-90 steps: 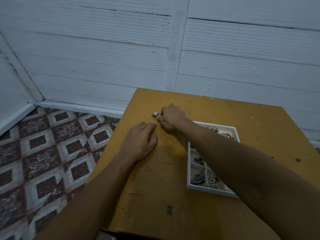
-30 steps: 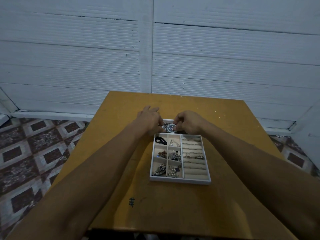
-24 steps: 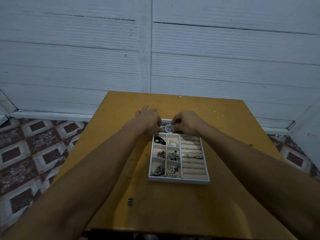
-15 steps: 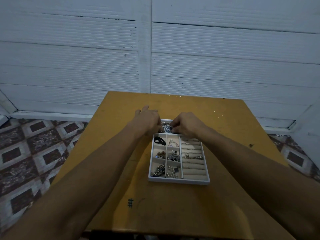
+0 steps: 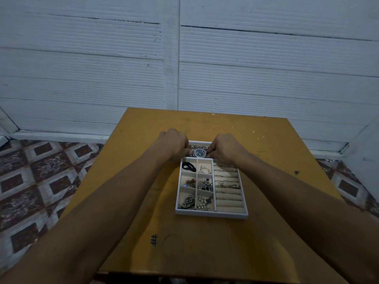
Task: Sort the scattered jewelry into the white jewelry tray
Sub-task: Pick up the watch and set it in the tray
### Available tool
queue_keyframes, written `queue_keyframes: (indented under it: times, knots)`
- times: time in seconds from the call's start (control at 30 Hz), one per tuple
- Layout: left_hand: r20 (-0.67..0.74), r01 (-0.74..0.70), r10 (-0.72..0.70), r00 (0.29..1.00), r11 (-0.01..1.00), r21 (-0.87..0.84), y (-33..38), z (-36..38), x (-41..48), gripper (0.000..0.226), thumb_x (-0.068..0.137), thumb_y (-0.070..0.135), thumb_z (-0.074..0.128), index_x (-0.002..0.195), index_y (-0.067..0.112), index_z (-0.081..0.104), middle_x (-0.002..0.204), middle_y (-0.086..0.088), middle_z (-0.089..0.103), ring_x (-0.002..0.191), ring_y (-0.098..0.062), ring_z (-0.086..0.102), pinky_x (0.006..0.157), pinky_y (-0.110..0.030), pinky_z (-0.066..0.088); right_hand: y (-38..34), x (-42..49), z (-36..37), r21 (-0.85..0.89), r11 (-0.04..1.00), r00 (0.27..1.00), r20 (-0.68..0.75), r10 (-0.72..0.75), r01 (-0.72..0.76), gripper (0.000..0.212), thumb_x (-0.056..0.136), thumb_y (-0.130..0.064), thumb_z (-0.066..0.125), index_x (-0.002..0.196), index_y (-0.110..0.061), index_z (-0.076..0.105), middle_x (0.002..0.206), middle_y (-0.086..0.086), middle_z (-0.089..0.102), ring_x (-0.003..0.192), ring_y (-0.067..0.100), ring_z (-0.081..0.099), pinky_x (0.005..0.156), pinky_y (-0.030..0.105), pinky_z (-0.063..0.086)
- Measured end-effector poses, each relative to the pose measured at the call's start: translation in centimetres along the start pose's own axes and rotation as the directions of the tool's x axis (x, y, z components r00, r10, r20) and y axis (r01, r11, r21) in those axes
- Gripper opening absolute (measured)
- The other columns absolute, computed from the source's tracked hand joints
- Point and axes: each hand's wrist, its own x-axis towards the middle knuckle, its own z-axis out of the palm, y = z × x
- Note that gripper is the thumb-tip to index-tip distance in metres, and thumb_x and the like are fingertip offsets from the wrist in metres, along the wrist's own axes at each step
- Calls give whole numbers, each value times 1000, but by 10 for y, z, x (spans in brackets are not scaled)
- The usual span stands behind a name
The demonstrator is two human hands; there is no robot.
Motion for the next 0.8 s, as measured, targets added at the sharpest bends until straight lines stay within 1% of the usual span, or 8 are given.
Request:
queue_keyframes:
  times: [0.1,0.2,0.33,0.43,0.57,0.67,0.77,0.8]
  knots:
    - [-29,-19,18,999,1000,-17,-2,3,-2,34,93,48,54,108,22,70,114,-3,66,116,-23,47,93,-42,40,0,0,1,-25,1000,1000,2,1,-1,20,85,-19,72,103,-10,76,100,5,75,89,15,68,82,25,53]
    - [-70,-29,27,997,999,-29,-3,5,-5,30,94,45,54,106,22,70,113,-2,67,111,-21,52,91,-41,43,1,1,4,-44,999,1000,-2,15,-15,17,85,-18,71,100,-11,76,97,5,75,83,15,68,80,31,57]
    - [-91,-33,29,995,998,-47,-5,6,-9,30,94,45,54,106,23,70,112,1,68,107,-20,56,88,-39,44,4,-1,3,-58,998,999,-10,30,-31,14,88,-14,67,98,-16,77,96,2,75,82,16,68,80,33,58]
    - [-122,-59,52,991,997,-54,-2,5,-11,29,95,40,53,110,20,69,125,-1,61,114,-21,54,91,-39,42,6,-6,1,-60,997,999,-21,36,-37,14,88,-18,66,98,-17,76,100,3,74,85,19,67,81,36,57]
    - [-149,-88,70,986,989,-116,-1,2,-20,31,97,33,51,121,17,64,138,-4,53,125,-22,48,100,-40,41,7,-16,-7,-7,999,999,-23,45,-45,14,89,-20,65,99,-18,74,101,2,73,87,18,66,83,37,56]
    - [-232,-113,56,971,964,-239,-1,7,-34,33,98,27,51,127,14,60,140,-6,51,127,-23,47,104,-36,38,9,-30,-16,49,998,996,-67,50,-47,19,90,-16,61,104,-16,73,103,3,73,88,15,64,82,31,53]
    - [-342,-112,-27,939,918,-381,-1,15,-56,35,96,27,54,128,14,58,129,-5,60,114,-20,54,93,-31,42,15,-55,-20,160,984,984,-141,104,-81,28,88,-12,61,115,-12,68,100,2,70,77,7,59,66,14,42]
    - [-361,-93,-75,929,900,-426,0,18,-66,36,95,29,55,129,16,58,126,-4,61,109,-19,56,90,-31,44,17,-65,-19,201,974,979,-154,135,-103,30,87,-12,62,117,-12,66,96,0,67,74,5,57,60,11,39]
